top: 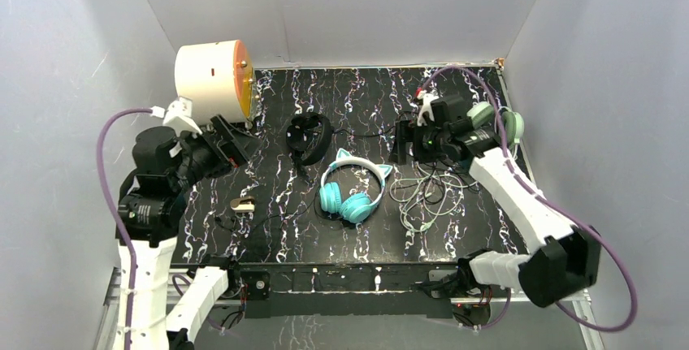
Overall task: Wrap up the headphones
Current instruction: Pick up the headphones from the center of the board.
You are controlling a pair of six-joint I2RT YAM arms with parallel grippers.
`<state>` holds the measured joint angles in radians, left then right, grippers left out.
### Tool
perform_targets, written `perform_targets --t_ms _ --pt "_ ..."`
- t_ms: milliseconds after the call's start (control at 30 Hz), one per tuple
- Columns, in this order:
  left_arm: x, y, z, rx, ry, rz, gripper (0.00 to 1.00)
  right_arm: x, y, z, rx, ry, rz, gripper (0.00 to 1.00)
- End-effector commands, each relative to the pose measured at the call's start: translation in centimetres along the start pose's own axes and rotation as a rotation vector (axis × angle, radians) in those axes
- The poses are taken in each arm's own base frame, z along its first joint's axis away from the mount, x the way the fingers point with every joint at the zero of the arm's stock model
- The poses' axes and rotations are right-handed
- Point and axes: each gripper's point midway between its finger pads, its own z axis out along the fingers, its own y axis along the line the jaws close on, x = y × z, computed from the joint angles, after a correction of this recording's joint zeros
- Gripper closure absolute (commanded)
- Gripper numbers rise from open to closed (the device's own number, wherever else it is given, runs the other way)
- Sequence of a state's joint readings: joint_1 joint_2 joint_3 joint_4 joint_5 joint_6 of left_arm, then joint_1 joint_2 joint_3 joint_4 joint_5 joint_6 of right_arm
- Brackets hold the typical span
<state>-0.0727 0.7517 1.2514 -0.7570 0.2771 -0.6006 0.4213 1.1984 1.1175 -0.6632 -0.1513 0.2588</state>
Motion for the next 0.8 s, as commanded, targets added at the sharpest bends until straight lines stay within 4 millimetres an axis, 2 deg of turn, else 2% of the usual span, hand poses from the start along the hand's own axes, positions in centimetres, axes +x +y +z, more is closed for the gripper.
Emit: perform_targets --t_ms 0,67,133,267,433,567,633,767 --pt "4.5 -0.7 1.0 0.106 0.222 -0.075 0.02 1.0 2.3 3.7 -0.161 0.076 0.049 0.11" --pt "5.6 -0.6 1.1 0.12 0.266 -0.093 0.02 2.0 2.5 5.1 -0.195 0.105 0.077 0.15" --pt "6.4 -0.4 1.3 0.128 0.293 -0.109 0.02 3.0 2.0 6.7 -0.181 0.128 0.091 0.19" --pt "7.3 -1.0 1.6 0.193 0.331 -0.147 0.02 4.3 0.4 9.4 -0.105 0.177 0.093 0.28" --pt "8.0 -1.7 2.0 0.266 0.36 -0.164 0.02 5.7 -0.3 12.9 -0.05 0.238 0.102 0.38" --pt "8.1 -2.2 1.9 0.301 0.375 -0.158 0.02 6.7 -2.0 14.2 0.078 0.242 0.09 0.41" --pt "8.1 -2.3 1.9 0.314 0.377 -0.159 0.02 7.2 -1.8 14.8 0.08 0.236 0.094 0.42" --pt "8.6 -2.3 2.5 0.333 0.394 -0.171 0.02 7.6 -1.4 16.0 0.115 0.228 0.066 0.53"
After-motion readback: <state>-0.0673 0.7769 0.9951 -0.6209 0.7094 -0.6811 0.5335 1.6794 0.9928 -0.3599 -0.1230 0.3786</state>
